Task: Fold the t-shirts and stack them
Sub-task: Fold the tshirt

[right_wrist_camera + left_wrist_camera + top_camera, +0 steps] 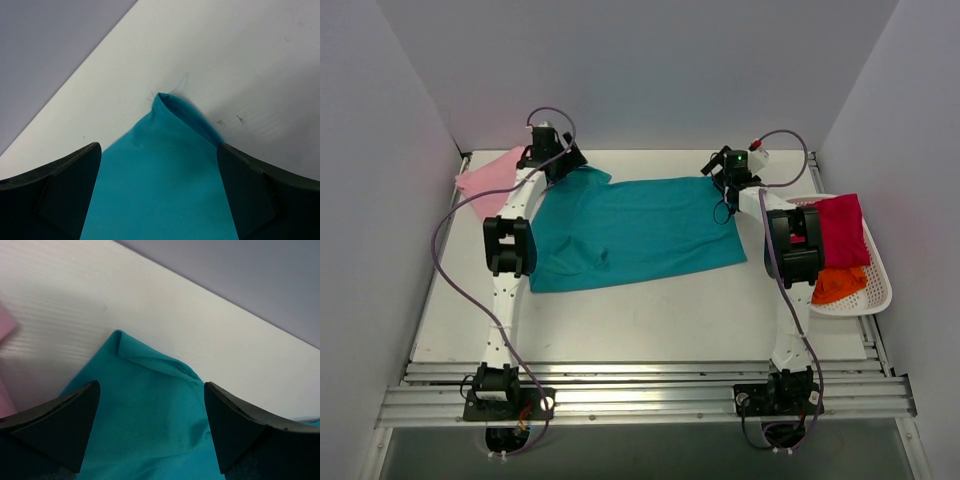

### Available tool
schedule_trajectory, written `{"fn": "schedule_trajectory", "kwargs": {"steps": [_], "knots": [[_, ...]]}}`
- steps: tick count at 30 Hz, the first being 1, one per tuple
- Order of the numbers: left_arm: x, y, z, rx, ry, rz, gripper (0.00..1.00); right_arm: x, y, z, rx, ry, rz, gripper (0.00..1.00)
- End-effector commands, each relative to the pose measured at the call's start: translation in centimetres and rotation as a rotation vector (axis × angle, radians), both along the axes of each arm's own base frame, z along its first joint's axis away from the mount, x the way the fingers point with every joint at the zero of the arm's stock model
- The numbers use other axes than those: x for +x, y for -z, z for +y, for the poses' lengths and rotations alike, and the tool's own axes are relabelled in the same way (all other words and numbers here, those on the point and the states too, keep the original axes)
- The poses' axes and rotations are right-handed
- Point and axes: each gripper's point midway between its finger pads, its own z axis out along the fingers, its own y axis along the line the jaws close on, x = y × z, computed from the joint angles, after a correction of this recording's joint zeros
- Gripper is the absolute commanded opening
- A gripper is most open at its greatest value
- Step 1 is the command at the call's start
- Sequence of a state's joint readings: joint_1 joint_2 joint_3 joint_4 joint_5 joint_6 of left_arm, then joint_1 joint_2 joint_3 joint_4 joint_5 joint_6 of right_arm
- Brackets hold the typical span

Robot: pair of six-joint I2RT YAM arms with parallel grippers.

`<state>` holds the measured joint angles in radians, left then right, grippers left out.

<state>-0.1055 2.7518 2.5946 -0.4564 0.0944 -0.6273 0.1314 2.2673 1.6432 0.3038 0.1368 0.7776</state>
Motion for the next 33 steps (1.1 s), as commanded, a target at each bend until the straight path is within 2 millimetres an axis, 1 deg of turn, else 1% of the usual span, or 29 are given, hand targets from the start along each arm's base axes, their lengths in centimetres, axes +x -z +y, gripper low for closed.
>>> {"fn": "schedule_trajectory", "kwargs": {"steps": [1,2,5,7,8,10,13,15,19,21,22,25,26,28,29,30,31,32,33], "knots": [[0.7,-1.4,-1.5,-0.004,0.011,-0.053,0.94,-0.2,-3.5,0.3,0.023,-0.010,-0.079,0.96],[0.6,-1.2,-2.0,-0.002,0.012,-0.049,0.94,-0.5,-3.1,0.2,0.023,-0.011,-0.071,0.96],[0.8,-0.7,-2.5,0.001,0.002,-0.055,0.94,-0.8,-2.7,0.1,0.025,-0.022,-0.060,0.96],[1.1,-0.5,-2.6,-0.004,-0.009,-0.061,0.94,-1.1,-2.6,0.2,0.023,-0.029,-0.061,0.96],[1.1,0.0,-2.6,-0.003,-0.013,-0.058,0.94,-1.2,-2.8,0.1,0.023,-0.029,-0.067,0.96],[1.4,-0.1,-2.7,-0.003,-0.023,-0.065,0.94,-1.5,-2.3,0.0,0.018,-0.029,-0.059,0.96],[1.7,0.1,-2.8,-0.008,-0.038,-0.075,0.95,-1.6,-2.0,-0.3,0.019,-0.030,-0.057,0.96],[1.8,0.2,-2.9,-0.007,-0.044,-0.080,0.96,-1.5,-2.1,-0.2,0.022,-0.037,-0.062,0.96],[2.3,-0.4,-2.0,0.019,-0.088,-0.103,1.00,-1.4,-2.3,-0.5,0.019,-0.035,-0.071,0.96],[2.6,-0.3,-1.8,0.020,-0.097,-0.113,1.00,-1.3,-2.3,-0.7,0.027,-0.037,-0.075,0.96],[2.6,-0.1,-1.8,0.021,-0.098,-0.110,0.90,-1.2,-2.2,-0.7,0.030,-0.037,-0.077,0.96],[3.0,0.3,-1.7,0.012,-0.106,-0.119,0.77,-1.1,-2.5,-0.9,0.043,-0.041,-0.092,0.96],[3.0,0.8,-1.7,0.009,-0.111,-0.116,0.67,-1.4,-2.4,-0.9,0.043,-0.042,-0.090,0.96],[3.2,1.3,-1.6,-0.001,-0.127,-0.116,0.56,-1.3,-2.7,-1.1,0.046,-0.041,-0.107,0.96],[3.2,2.1,-1.5,-0.002,-0.131,-0.105,0.48,-1.3,-3.0,-1.2,0.048,-0.040,-0.116,0.95],[3.4,1.9,-1.5,-0.004,-0.131,-0.115,0.47,-1.2,-3.0,-1.3,0.049,-0.040,-0.118,0.96],[3.4,2.6,-1.4,-0.001,-0.133,-0.108,0.46,-1.3,-3.2,-1.2,0.053,-0.045,-0.122,0.96],[3.4,2.7,-1.3,-0.013,-0.139,-0.105,0.40,-1.3,-3.2,-1.3,0.054,-0.045,-0.127,0.96],[3.5,2.7,-1.3,-0.019,-0.138,-0.107,0.39,-1.3,-3.3,-1.4,0.054,-0.044,-0.130,0.95]]}}
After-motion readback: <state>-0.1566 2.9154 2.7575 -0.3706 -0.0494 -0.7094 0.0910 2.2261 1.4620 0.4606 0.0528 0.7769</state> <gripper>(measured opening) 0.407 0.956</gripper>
